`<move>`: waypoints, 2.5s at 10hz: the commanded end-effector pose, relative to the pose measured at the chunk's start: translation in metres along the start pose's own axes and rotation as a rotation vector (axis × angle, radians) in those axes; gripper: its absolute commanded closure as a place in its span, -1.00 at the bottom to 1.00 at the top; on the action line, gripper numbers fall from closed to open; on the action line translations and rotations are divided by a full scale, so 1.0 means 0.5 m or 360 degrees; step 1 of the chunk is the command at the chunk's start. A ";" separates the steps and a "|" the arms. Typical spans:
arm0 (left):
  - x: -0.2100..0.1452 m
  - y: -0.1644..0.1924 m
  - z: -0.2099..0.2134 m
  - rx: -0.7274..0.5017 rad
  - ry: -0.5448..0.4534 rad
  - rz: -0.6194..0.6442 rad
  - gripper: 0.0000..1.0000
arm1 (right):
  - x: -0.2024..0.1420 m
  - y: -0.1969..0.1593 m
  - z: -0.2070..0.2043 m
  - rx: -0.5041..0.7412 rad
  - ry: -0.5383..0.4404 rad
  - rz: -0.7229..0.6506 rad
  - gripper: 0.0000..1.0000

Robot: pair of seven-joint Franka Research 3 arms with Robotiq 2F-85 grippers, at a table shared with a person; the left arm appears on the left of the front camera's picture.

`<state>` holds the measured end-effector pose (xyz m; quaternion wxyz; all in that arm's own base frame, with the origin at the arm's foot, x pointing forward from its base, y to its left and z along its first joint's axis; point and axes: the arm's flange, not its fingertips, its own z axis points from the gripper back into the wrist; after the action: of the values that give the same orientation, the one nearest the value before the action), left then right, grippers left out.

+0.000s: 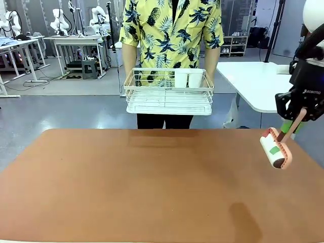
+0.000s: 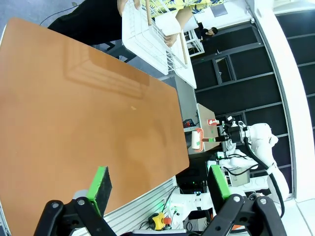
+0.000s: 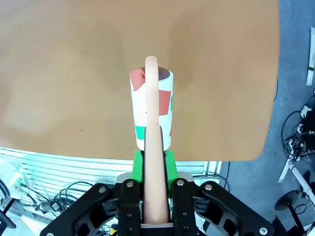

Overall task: Clean the table.
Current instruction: Clean the table with the Lint Roller when the human lifts the Dish drying rack, then place the Lint Roller down when the Dish drying rack is positioned in the middle of the table.

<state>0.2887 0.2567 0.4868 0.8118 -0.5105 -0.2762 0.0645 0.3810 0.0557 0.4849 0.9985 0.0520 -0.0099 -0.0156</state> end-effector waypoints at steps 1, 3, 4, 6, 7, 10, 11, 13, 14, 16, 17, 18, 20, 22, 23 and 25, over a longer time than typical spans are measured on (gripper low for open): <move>-0.002 -0.002 0.004 -0.0034 -0.0014 -0.0025 -1.00 | 0.006 0.004 0.011 -0.0018 0.0016 0.0009 0.58; -0.002 -0.002 0.004 -0.0034 -0.0014 -0.0025 -1.00 | 0.006 0.004 0.011 -0.0018 0.0016 0.0009 0.58; -0.002 -0.002 0.004 -0.0034 -0.0014 -0.0025 -1.00 | 0.006 0.004 0.011 -0.0018 0.0016 0.0009 0.58; -0.002 -0.002 0.004 -0.0034 -0.0014 -0.0025 -1.00 | 0.006 0.004 0.011 -0.0018 0.0016 0.0009 0.58; -0.002 -0.002 0.004 -0.0034 -0.0014 -0.0025 -1.00 | 0.006 0.004 0.011 -0.0018 0.0016 0.0009 0.58; -0.002 -0.002 0.004 -0.0034 -0.0014 -0.0025 -1.00 | 0.006 0.004 0.011 -0.0018 0.0016 0.0009 0.58; -0.002 -0.002 0.004 -0.0034 -0.0014 -0.0025 -1.00 | 0.006 0.004 0.011 -0.0018 0.0016 0.0009 0.58; -0.002 -0.002 0.004 -0.0034 -0.0014 -0.0025 -1.00 | 0.006 0.004 0.011 -0.0018 0.0016 0.0009 0.58; -0.002 -0.002 0.004 -0.0034 -0.0014 -0.0025 -1.00 | 0.006 0.004 0.011 -0.0018 0.0016 0.0009 0.58; -0.002 -0.002 0.004 -0.0034 -0.0014 -0.0025 -1.00 | 0.006 0.004 0.011 -0.0018 0.0016 0.0009 0.58; -0.002 -0.002 0.004 -0.0034 -0.0014 -0.0025 -1.00 | 0.006 0.004 0.011 -0.0018 0.0016 0.0009 0.58; -0.002 -0.002 0.004 -0.0034 -0.0014 -0.0025 -1.00 | 0.006 0.004 0.011 -0.0018 0.0016 0.0009 0.58; -0.002 -0.002 0.004 -0.0034 -0.0014 -0.0025 -1.00 | 0.006 0.004 0.011 -0.0018 0.0016 0.0009 0.58; -0.002 -0.002 0.004 -0.0034 -0.0014 -0.0025 -1.00 | 0.006 0.004 0.011 -0.0018 0.0016 0.0009 0.58; -0.002 -0.002 0.004 -0.0034 -0.0014 -0.0025 -1.00 | 0.006 0.004 0.011 -0.0018 0.0016 0.0009 0.58; -0.002 -0.002 0.004 -0.0034 -0.0014 -0.0025 -1.00 | 0.006 0.004 0.011 -0.0018 0.0016 0.0009 0.58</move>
<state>0.2887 0.2567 0.4868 0.8118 -0.5105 -0.2762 0.0645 0.3835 0.0563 0.4876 0.9985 0.0521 -0.0057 -0.0147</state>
